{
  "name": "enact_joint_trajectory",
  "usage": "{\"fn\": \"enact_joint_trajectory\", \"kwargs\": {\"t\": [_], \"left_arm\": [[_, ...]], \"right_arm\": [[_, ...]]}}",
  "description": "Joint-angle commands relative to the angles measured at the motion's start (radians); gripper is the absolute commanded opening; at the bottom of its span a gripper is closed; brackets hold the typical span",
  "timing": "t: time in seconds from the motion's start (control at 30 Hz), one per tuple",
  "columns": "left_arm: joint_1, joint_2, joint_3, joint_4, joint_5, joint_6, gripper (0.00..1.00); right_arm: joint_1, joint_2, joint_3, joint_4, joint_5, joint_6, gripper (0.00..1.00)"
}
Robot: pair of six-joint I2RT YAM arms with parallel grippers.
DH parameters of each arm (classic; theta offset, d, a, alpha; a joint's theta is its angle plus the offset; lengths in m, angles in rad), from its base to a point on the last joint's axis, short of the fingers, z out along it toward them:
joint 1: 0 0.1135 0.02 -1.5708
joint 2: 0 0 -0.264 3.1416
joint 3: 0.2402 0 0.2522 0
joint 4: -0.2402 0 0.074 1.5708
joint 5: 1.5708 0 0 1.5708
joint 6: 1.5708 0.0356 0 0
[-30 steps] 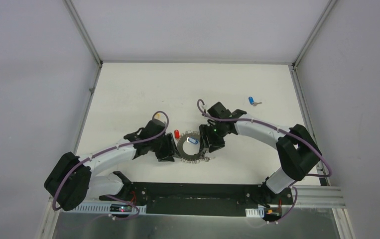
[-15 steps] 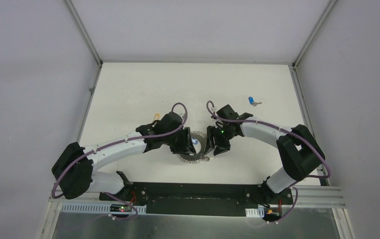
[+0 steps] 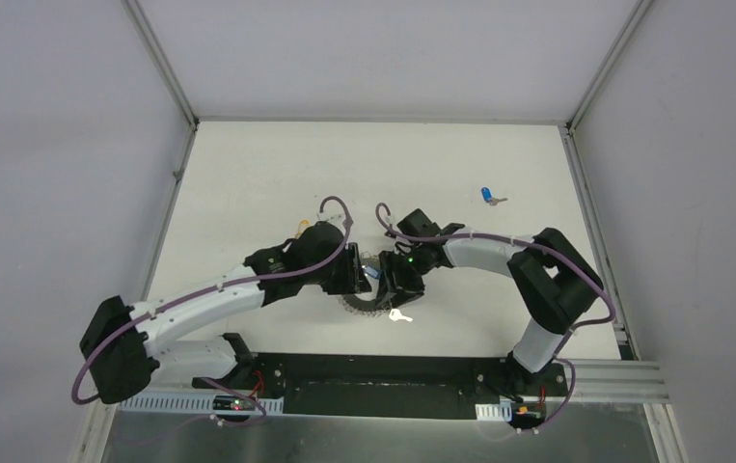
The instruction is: Put the keys on the keyring
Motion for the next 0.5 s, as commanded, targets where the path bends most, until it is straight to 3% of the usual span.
{"fn": "enact_joint_trajectory", "kwargs": {"t": [0.0, 0.17, 0.23, 0.47], "left_arm": [[-0.010, -0.161, -0.059, -0.006, -0.129, -0.014, 0.32], [-0.009, -0.289, -0.145, -0.013, -0.219, -0.061, 0.29], [-0.008, -0.323, -0.173, -0.013, -0.240, -0.084, 0.29], [-0.008, -0.319, -0.212, -0.013, -0.239, -0.135, 0.28]], "right_arm": [[0.062, 0.073, 0.028, 0.086, 0.037, -0.006, 0.55], [0.086, 0.056, 0.056, 0.088, 0.037, -0.006, 0.55], [0.076, 0.024, 0.056, 0.064, -0.045, 0.059, 0.54], [-0.012, -0.113, -0.013, 0.039, -0.062, 0.054, 0.55]]}}
